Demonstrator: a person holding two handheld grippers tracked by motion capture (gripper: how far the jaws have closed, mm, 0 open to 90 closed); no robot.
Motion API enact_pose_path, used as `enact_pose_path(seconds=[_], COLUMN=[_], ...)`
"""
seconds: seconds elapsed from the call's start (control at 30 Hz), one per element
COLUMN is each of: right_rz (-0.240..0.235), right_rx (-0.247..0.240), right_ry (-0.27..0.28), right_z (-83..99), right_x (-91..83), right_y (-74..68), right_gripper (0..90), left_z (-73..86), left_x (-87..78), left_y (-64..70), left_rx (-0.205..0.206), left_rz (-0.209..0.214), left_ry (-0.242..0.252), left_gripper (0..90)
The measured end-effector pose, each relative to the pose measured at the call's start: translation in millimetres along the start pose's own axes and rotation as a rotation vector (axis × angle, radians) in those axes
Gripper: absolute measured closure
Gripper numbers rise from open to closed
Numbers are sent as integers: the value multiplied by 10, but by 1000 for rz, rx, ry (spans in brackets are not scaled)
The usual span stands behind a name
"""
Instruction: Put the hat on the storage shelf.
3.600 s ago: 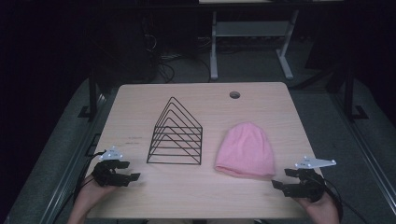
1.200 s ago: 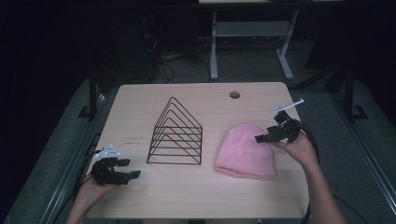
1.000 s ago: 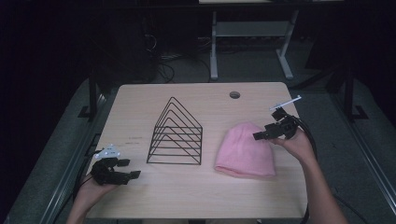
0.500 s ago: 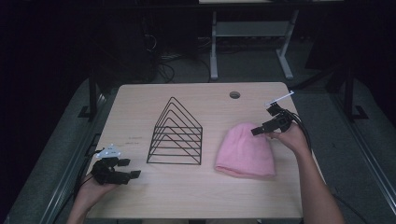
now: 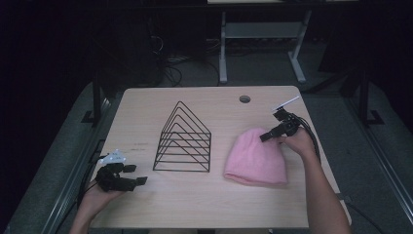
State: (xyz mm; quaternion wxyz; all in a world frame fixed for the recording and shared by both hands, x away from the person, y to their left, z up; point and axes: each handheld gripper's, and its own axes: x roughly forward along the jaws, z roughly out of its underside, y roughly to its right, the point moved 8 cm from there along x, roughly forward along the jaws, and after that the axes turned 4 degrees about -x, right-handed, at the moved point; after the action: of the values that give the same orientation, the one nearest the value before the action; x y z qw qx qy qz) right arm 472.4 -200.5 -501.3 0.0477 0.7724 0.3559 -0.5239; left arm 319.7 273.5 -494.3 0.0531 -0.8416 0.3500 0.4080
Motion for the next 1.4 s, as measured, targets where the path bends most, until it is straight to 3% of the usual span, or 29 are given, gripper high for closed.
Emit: enact_pose_path(seconds=[0.17,0.43,0.63,0.87,1.07,1.4], right_rz=[4,18,-8,-36,-39,-96], right_rx=[12,12,46,92,90,71], right_ry=[-29,-27,-15,0,-7,68], right_z=[49,67,90,123,127,111], right_x=[113,130,141,121,88,-147], right_y=[8,11,0,7,-8,-69], right_gripper=[471,615,708,733,748,765], left_z=[-1,2,19,23,26,32], left_x=[-27,-23,-4,-5,-7,-20], left_y=[-25,-27,-11,-21,-20,-13], left_rx=[1,0,5,6,2,3], left_rz=[-6,-4,4,1,2,7], left_ry=[12,9,-6,-7,-7,-20], left_gripper=[277,277,277,276,276,277])
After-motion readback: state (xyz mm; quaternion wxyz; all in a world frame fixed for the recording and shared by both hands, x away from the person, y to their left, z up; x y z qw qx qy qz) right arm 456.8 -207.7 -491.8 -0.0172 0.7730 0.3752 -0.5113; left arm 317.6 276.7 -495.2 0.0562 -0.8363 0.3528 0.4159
